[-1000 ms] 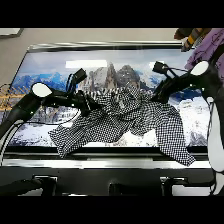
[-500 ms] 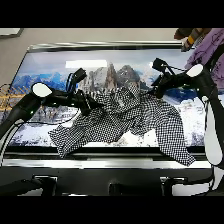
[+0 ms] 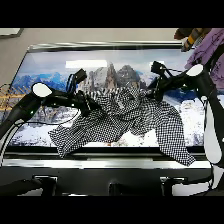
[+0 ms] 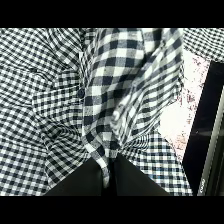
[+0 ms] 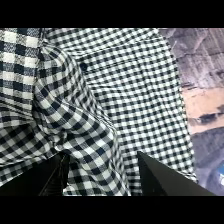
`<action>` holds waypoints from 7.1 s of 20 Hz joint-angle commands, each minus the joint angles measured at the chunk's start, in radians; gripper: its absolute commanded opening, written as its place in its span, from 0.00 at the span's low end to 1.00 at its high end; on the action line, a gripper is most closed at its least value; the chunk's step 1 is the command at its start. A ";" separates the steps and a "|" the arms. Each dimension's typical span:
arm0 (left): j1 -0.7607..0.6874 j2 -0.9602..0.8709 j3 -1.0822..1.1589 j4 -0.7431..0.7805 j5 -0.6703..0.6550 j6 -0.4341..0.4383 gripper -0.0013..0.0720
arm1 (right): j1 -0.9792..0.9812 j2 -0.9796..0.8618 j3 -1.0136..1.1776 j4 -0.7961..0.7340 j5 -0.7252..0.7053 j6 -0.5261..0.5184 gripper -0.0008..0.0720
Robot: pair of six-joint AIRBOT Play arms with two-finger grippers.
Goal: Fold the clothes and pants, and hang the long-sleeved shirts on hangers.
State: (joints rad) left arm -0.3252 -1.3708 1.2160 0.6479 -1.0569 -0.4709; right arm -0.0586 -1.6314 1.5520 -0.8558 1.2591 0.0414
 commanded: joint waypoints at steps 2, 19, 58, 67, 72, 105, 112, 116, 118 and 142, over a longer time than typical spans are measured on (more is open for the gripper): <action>-0.001 0.000 0.000 -0.001 0.002 0.000 0.05 | 0.000 -0.034 0.001 0.037 0.044 -0.016 0.71; -0.001 0.000 0.000 -0.001 0.000 0.000 0.05 | 0.000 -0.091 0.001 0.100 0.094 -0.031 0.05; 0.224 0.221 0.102 -0.012 0.078 -0.641 0.68 | -0.001 0.858 0.001 -0.991 -0.285 1.650 0.04; 0.224 0.218 0.102 -0.011 0.079 -0.642 0.68 | -0.001 0.886 0.060 -1.699 0.036 2.046 0.04; 0.224 0.218 0.098 -0.008 0.079 -0.657 0.66 | -0.002 0.806 0.060 -1.950 0.093 2.136 0.04; 0.185 0.217 0.097 0.091 0.079 -0.772 0.64 | -0.660 0.541 0.182 -1.878 -0.375 2.601 0.04; 0.121 0.217 0.097 0.193 0.078 -0.823 0.64 | -0.777 0.495 0.207 -1.872 -0.458 2.686 0.04; 0.090 0.217 0.097 0.213 0.079 -0.823 0.64 | -0.825 0.444 0.262 -1.833 -0.510 2.678 0.04; 0.085 0.217 0.097 0.213 0.079 -0.823 0.64 | -0.850 0.426 0.262 -1.815 -0.506 2.678 0.04; 0.076 0.218 0.097 0.214 0.079 -0.877 0.76 | -0.975 0.702 0.262 -1.517 -0.758 2.593 0.94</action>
State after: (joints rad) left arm -0.2489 -1.1530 1.3132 0.8608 -0.9779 -1.3190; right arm -1.0332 -1.0180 1.8133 -2.3989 0.6735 2.6385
